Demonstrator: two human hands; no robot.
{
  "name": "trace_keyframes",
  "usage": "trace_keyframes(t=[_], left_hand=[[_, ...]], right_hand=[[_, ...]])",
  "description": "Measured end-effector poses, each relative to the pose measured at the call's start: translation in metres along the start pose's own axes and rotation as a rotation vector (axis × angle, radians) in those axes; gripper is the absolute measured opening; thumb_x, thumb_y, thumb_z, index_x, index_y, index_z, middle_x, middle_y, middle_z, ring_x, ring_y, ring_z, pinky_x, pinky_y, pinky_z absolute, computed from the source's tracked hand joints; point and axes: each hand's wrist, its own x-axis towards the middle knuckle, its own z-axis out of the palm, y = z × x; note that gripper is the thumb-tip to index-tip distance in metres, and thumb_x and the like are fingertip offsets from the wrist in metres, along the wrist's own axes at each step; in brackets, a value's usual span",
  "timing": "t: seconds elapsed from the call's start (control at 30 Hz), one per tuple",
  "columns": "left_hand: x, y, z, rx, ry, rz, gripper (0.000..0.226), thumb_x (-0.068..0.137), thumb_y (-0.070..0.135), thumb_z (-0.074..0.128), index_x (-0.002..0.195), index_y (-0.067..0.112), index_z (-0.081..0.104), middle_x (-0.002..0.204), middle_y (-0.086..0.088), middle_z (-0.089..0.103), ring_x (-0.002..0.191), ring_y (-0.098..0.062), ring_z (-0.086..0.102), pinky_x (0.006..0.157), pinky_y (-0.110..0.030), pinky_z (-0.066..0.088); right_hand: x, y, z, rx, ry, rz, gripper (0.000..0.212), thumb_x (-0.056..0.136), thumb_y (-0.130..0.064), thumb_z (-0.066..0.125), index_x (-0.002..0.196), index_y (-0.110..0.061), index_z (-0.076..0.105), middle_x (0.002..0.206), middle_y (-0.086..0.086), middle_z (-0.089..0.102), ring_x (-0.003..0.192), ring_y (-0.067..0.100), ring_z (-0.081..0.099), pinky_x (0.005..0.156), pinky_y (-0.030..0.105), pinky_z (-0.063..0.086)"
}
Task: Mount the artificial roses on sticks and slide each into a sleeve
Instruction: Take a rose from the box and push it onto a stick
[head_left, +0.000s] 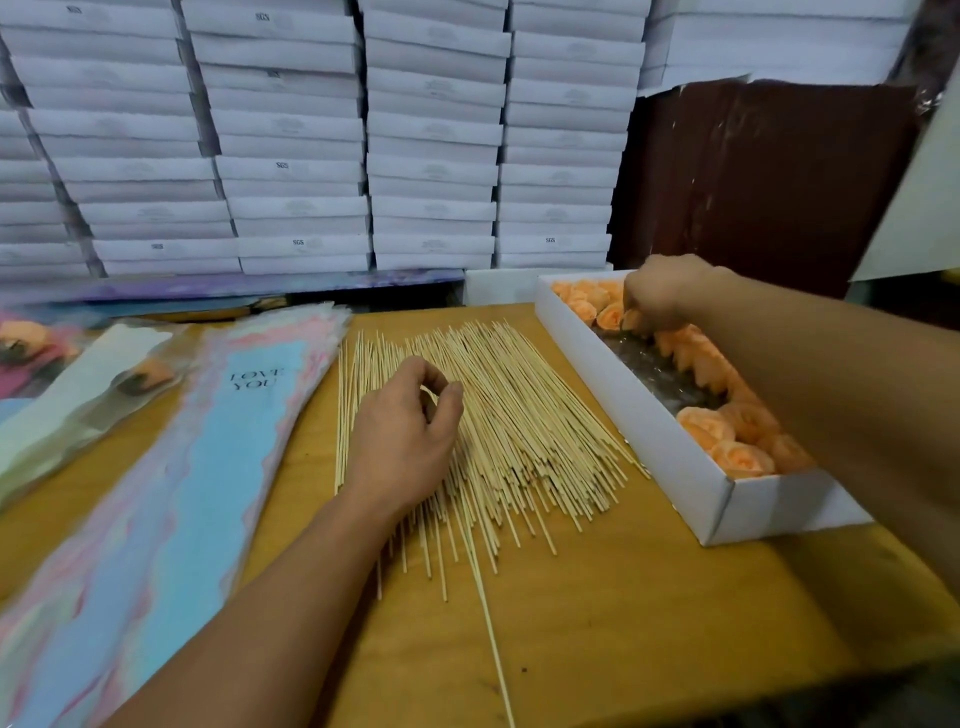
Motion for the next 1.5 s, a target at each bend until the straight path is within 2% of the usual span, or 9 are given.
trace_keyframes(t=[0.23, 0.37, 0.53, 0.67, 0.9, 1.17, 1.3, 1.37, 1.5], left_hand=[[0.001, 0.0, 0.0, 0.016, -0.013, -0.021, 0.016, 0.099, 0.036, 0.056, 0.09, 0.023, 0.058, 0.058, 0.002, 0.06, 0.047, -0.008, 0.049, 0.05, -0.031, 0.042], [0.002, 0.0, -0.002, -0.008, 0.022, -0.021, 0.008, 0.099, 0.031, 0.058, 0.1, 0.023, 0.059, 0.062, 0.002, 0.059, 0.053, -0.009, 0.051, 0.054, -0.027, 0.038], [0.002, 0.008, -0.007, -0.072, 0.047, 0.05, 0.048, 0.094, 0.028, 0.067, 0.141, 0.027, 0.053, 0.091, 0.01, 0.064, 0.081, 0.0, 0.059, 0.07, -0.012, 0.045], [0.003, 0.012, -0.008, -0.095, 0.018, 0.119, 0.068, 0.088, 0.027, 0.075, 0.148, 0.025, 0.045, 0.124, 0.012, 0.059, 0.103, 0.001, 0.057, 0.083, -0.012, 0.047], [-0.001, 0.011, -0.014, -0.175, -0.042, 0.178, 0.035, 0.084, 0.016, 0.079, 0.118, 0.021, 0.071, 0.103, 0.005, 0.074, 0.095, -0.012, 0.068, 0.088, -0.04, 0.056], [0.006, 0.0, -0.011, -0.133, 0.046, 0.034, 0.025, 0.084, 0.018, 0.079, 0.107, 0.023, 0.072, 0.092, 0.01, 0.071, 0.085, -0.006, 0.065, 0.075, -0.024, 0.053], [0.014, -0.005, -0.015, -0.162, 0.245, -0.199, 0.027, 0.089, 0.03, 0.075, 0.112, 0.017, 0.07, 0.094, 0.007, 0.068, 0.085, -0.012, 0.064, 0.075, -0.026, 0.048], [0.016, -0.007, -0.017, -0.204, 0.305, -0.248, 0.024, 0.09, 0.035, 0.073, 0.105, 0.018, 0.069, 0.087, 0.009, 0.067, 0.083, -0.014, 0.066, 0.074, -0.029, 0.049], [0.016, -0.008, -0.019, -0.27, 0.339, -0.289, 0.017, 0.09, 0.037, 0.073, 0.092, 0.025, 0.061, 0.083, 0.007, 0.068, 0.08, -0.018, 0.069, 0.078, -0.037, 0.055]], right_hand=[[-0.014, 0.009, -0.013, 0.301, 0.041, 0.058, 0.037, 0.087, -0.047, 0.071, 0.111, -0.019, 0.073, 0.099, 0.001, 0.071, 0.084, 0.023, 0.065, 0.064, 0.035, 0.053], [-0.029, 0.001, -0.046, 0.631, 0.134, 0.04, 0.029, 0.079, -0.045, 0.081, 0.086, -0.018, 0.075, 0.082, 0.002, 0.072, 0.078, 0.022, 0.067, 0.067, 0.039, 0.056], [-0.069, -0.043, -0.102, 0.66, -0.011, -0.158, 0.028, 0.078, -0.044, 0.082, 0.07, -0.018, 0.076, 0.064, -0.003, 0.072, 0.057, 0.012, 0.065, 0.053, 0.031, 0.05], [-0.091, -0.099, -0.109, 0.696, -0.154, -0.26, 0.026, 0.082, -0.04, 0.077, 0.072, -0.015, 0.075, 0.053, -0.009, 0.066, 0.041, 0.002, 0.052, 0.04, 0.017, 0.041], [-0.098, -0.152, -0.104, 0.854, -0.277, -0.235, 0.019, 0.076, -0.026, 0.07, 0.066, -0.01, 0.069, 0.056, 0.0, 0.057, 0.05, 0.016, 0.047, 0.043, 0.025, 0.039], [-0.097, -0.153, -0.094, 1.163, -0.422, -0.196, 0.033, 0.093, -0.043, 0.066, 0.082, -0.012, 0.071, 0.064, -0.001, 0.06, 0.05, 0.009, 0.048, 0.046, 0.022, 0.04], [-0.08, -0.176, -0.07, 1.268, -0.164, 0.071, 0.03, 0.095, -0.024, 0.06, 0.098, 0.004, 0.071, 0.071, 0.01, 0.065, 0.051, 0.018, 0.052, 0.045, 0.025, 0.039], [-0.072, -0.194, -0.058, 1.027, -0.054, 0.091, 0.017, 0.092, -0.014, 0.062, 0.085, 0.001, 0.068, 0.075, 0.013, 0.064, 0.055, 0.023, 0.054, 0.048, 0.025, 0.039], [-0.063, -0.219, -0.049, 0.819, 0.039, 0.109, 0.037, 0.088, -0.03, 0.075, 0.069, -0.016, 0.046, 0.073, 0.001, 0.051, 0.072, 0.023, 0.054, 0.047, 0.028, 0.029]])
